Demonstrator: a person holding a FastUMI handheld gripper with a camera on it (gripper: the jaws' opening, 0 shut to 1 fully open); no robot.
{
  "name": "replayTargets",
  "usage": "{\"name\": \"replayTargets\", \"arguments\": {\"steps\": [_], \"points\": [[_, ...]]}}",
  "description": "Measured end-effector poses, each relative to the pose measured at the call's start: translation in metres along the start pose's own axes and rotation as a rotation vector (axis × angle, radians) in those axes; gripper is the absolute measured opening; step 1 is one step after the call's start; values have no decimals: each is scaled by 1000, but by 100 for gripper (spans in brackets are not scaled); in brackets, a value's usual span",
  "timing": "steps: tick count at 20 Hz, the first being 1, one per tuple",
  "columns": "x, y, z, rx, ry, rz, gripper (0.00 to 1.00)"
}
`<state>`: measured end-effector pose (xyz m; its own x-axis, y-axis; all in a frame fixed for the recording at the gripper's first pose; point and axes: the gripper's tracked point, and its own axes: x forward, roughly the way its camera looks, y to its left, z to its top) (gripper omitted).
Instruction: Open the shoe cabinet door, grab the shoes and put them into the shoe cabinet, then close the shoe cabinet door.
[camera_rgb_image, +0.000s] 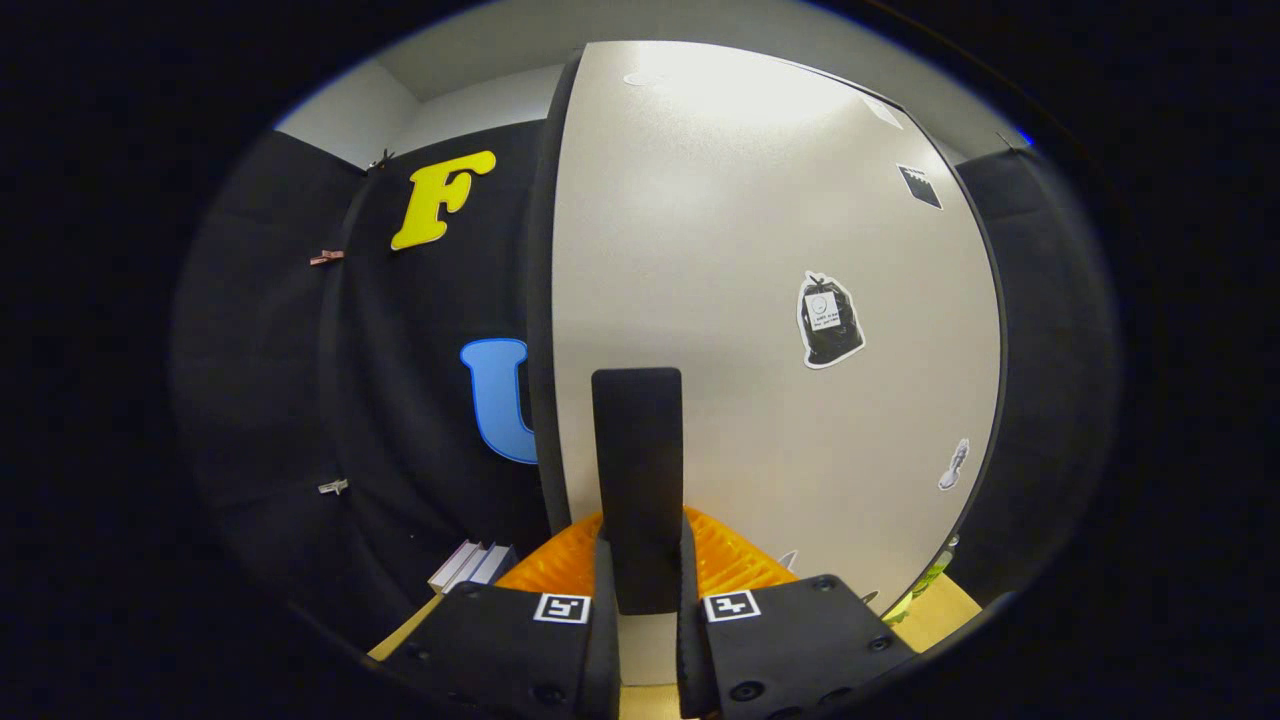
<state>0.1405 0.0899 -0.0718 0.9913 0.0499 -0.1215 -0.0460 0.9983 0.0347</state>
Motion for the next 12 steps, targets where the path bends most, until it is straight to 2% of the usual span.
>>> {"name": "replayTargets", "arguments": {"steps": [12], "points": [[-56, -15, 3, 1, 7, 13, 26]]}}
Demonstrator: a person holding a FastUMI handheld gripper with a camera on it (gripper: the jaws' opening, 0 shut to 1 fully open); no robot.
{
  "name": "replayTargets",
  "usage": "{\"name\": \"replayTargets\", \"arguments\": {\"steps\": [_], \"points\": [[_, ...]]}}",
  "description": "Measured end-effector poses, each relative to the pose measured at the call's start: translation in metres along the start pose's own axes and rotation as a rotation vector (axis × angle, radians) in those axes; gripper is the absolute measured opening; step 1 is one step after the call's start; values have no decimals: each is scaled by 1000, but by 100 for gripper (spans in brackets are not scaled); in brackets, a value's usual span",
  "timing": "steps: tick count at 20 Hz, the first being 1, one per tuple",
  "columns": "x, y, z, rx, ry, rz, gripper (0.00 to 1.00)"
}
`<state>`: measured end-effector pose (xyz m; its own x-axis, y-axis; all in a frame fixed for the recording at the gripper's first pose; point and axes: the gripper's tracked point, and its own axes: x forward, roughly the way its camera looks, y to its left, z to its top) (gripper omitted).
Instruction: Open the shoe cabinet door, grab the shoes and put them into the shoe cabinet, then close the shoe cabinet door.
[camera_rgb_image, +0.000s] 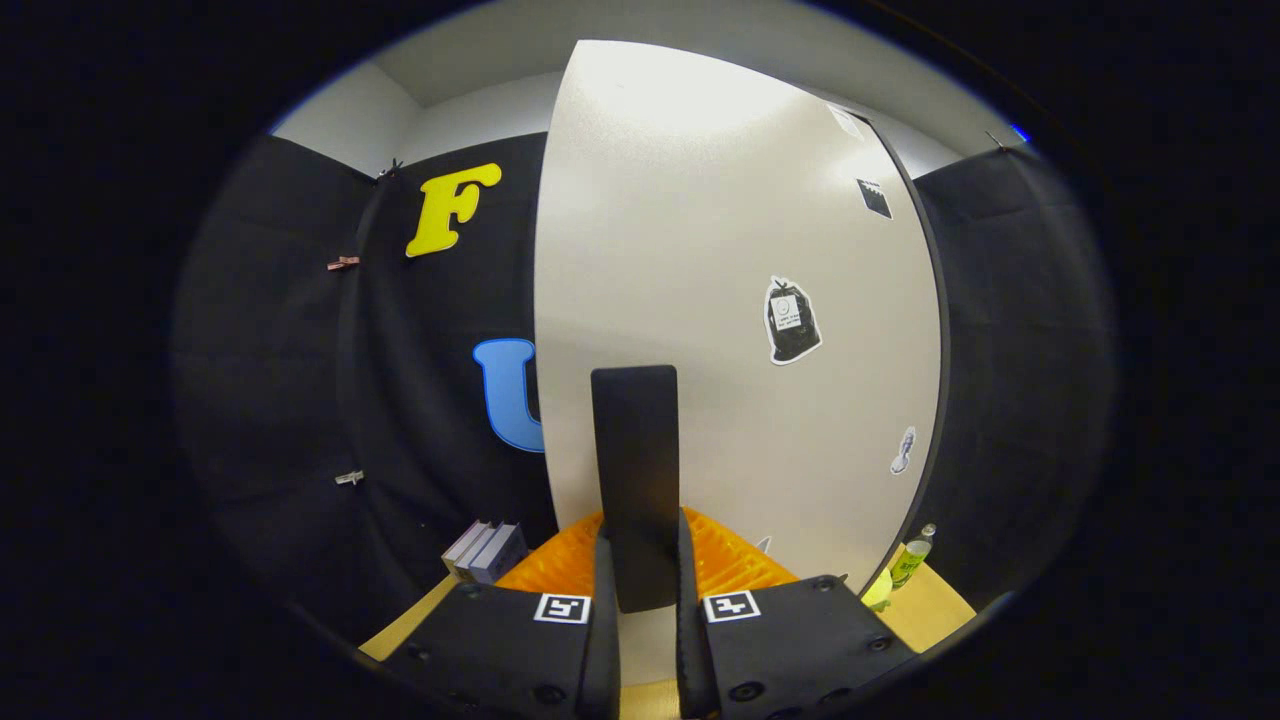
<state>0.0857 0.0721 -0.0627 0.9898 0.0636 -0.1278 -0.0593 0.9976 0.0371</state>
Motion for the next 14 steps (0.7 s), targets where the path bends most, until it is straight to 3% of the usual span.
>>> {"name": "replayTargets", "arguments": {"steps": [6, 14], "points": [[-31, -18, 0, 31, 10, 19, 26], [-74, -50, 0, 29, 35, 105, 26]]}}
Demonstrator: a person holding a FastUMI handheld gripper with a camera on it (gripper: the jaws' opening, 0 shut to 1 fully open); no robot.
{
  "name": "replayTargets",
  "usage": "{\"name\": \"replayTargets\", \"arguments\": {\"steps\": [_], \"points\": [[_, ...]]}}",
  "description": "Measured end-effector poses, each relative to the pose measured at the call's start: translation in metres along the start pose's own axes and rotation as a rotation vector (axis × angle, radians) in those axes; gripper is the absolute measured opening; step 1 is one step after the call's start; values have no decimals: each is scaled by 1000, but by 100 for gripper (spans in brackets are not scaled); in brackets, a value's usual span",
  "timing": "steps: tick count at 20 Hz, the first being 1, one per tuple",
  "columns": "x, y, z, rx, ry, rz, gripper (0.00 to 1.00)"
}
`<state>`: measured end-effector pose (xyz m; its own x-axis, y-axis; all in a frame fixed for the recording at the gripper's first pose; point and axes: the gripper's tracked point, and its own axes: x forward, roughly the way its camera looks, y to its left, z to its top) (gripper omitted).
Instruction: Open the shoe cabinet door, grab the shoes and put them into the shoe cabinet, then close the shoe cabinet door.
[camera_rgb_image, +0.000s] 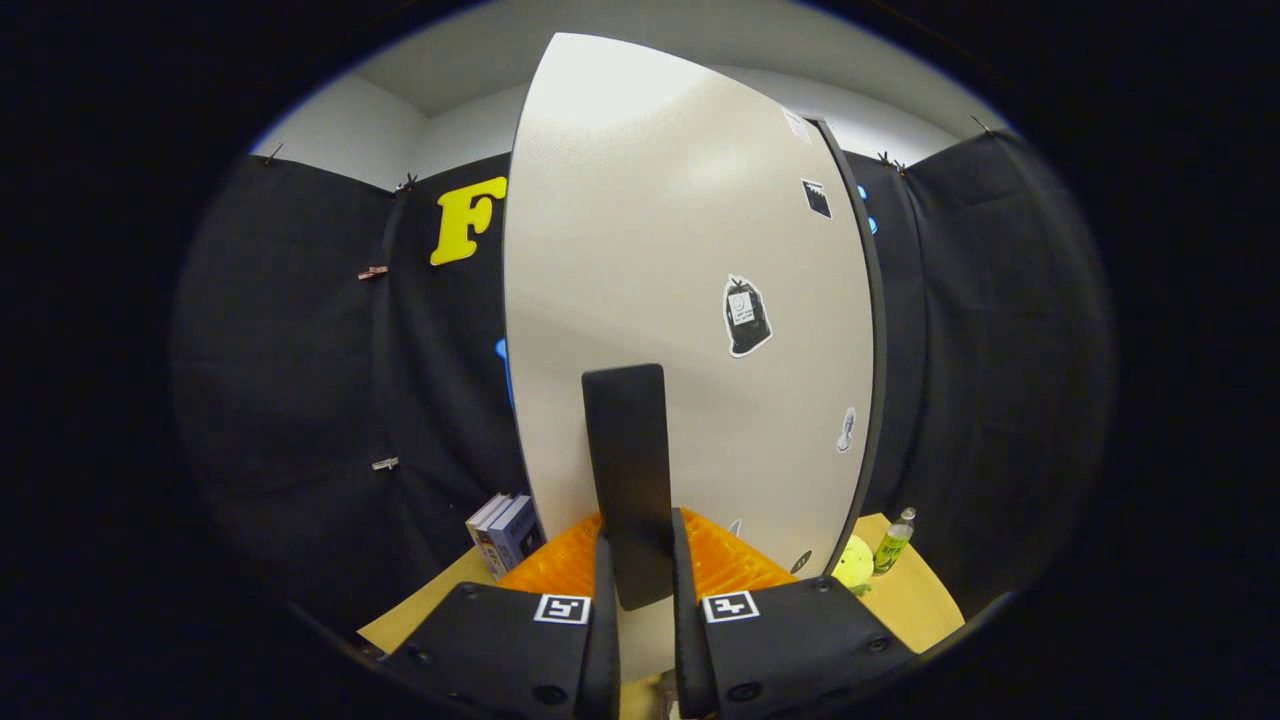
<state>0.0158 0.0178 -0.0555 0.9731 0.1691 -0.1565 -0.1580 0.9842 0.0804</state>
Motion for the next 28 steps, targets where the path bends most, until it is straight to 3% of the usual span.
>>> {"name": "replayTargets", "arguments": {"steps": [11, 28], "points": [[-53, -56, 1, -3, 24, 27, 25], [-150, -150, 16, 18, -47, -182, 24]]}}
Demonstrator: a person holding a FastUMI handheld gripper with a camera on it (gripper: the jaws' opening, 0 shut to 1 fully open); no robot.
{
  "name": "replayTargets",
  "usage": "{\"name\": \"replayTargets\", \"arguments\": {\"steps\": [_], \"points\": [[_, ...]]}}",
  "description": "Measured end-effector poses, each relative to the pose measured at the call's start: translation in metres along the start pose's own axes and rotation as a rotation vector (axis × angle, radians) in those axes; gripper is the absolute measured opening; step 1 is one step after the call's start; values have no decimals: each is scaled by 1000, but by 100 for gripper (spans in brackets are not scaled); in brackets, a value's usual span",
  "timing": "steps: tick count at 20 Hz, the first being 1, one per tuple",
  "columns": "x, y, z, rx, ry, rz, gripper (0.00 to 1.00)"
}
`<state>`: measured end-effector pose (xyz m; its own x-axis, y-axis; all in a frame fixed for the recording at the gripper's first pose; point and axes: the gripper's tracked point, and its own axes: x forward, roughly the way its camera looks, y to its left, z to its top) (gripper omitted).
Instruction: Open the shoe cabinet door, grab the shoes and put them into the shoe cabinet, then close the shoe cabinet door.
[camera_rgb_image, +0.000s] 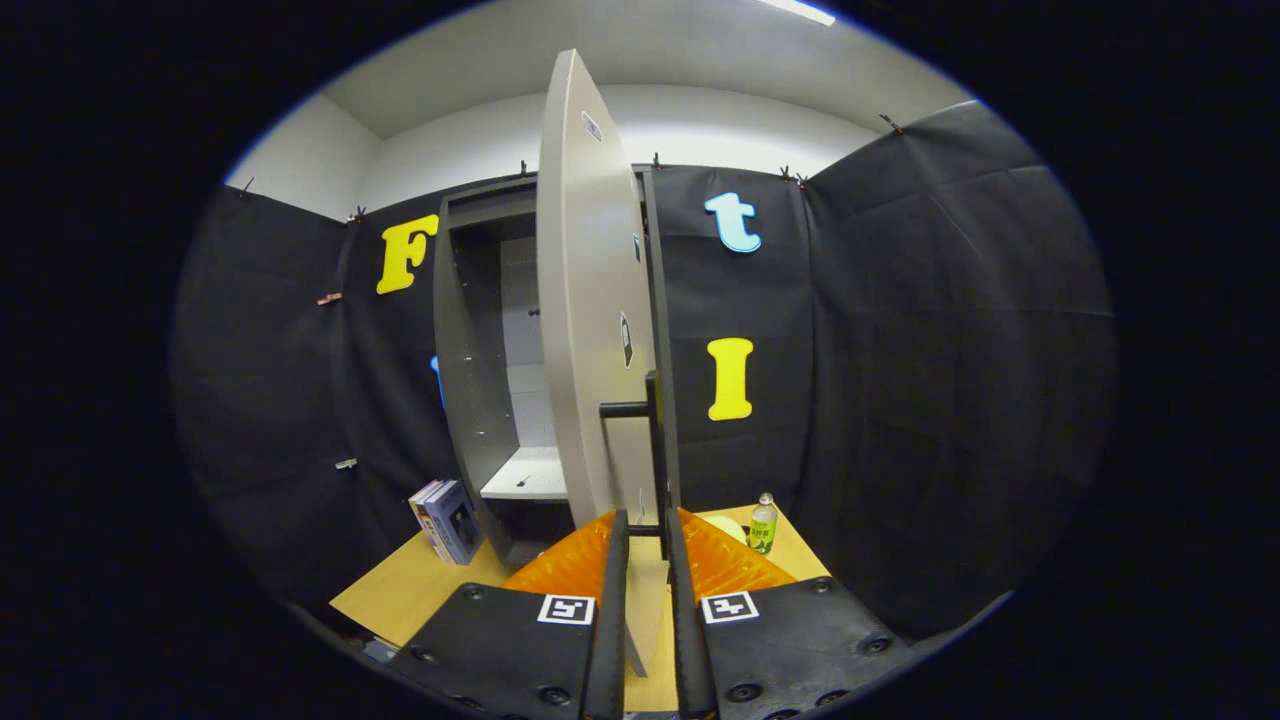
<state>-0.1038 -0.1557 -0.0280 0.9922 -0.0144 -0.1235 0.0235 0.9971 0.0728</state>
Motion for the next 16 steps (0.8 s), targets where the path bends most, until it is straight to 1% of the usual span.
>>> {"name": "replayTargets", "arguments": {"steps": [3, 7, 16], "points": [[-3, -7, 2, -7, -6, -13, 24], [-4, -6, -2, 1, 9, -5, 24], [-4, 5, -13, 1, 51, 90, 24]]}}
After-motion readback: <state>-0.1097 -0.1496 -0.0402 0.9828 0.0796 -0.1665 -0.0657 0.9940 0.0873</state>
